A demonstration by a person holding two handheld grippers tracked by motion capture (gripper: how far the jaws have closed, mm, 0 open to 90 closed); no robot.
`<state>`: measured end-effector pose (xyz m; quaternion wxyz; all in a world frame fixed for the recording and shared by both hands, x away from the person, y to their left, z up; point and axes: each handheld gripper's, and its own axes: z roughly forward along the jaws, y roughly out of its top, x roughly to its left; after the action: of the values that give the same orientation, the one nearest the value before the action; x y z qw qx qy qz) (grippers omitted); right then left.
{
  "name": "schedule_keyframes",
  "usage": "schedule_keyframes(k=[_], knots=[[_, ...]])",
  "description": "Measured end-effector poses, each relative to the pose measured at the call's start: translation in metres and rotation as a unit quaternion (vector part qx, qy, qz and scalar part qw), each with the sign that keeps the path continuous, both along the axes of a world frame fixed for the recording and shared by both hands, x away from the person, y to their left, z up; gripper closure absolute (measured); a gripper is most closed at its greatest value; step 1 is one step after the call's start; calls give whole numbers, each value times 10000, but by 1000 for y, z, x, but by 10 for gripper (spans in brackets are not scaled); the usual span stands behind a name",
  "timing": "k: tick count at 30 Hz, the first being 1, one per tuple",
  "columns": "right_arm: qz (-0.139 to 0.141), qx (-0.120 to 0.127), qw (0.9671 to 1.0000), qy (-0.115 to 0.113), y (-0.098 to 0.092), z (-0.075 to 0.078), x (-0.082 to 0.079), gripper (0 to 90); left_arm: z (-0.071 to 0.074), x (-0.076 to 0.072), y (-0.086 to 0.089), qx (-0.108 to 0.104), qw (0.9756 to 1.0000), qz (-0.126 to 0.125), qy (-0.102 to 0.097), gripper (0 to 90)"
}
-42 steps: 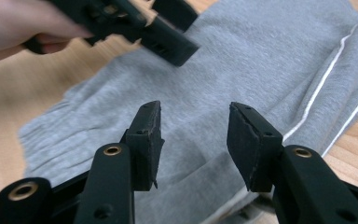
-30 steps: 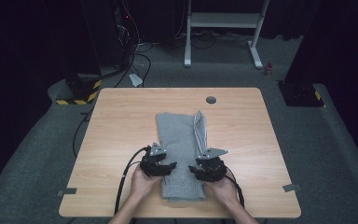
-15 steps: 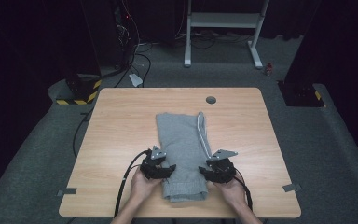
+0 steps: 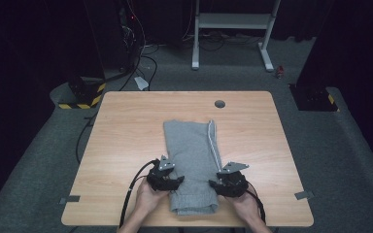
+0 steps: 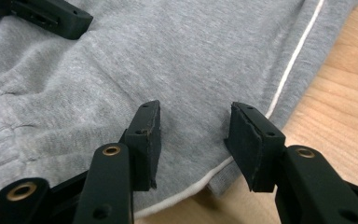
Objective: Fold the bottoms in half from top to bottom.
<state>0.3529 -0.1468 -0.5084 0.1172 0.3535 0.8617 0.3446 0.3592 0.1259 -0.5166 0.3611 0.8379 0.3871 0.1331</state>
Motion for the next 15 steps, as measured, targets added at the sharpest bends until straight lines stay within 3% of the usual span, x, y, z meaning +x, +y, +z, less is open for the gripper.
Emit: schedule_keyframes(k=[2, 5, 13, 15], knots=[[-2, -31, 10000, -74, 1, 3, -3, 534, 1, -1, -1, 46, 9999, -22, -138, 421], [-65, 54, 9992, -379, 0, 8, -3, 535, 4, 3, -1, -79, 9999, 23, -135, 414], [-92, 179, 9989, -433, 11, 19, 25, 535, 17, 30, -1, -149, 9986, 291, -415, 412], [-128, 203, 9987, -441, 14, 20, 33, 535, 16, 38, -1, -130, 9986, 343, -368, 419]])
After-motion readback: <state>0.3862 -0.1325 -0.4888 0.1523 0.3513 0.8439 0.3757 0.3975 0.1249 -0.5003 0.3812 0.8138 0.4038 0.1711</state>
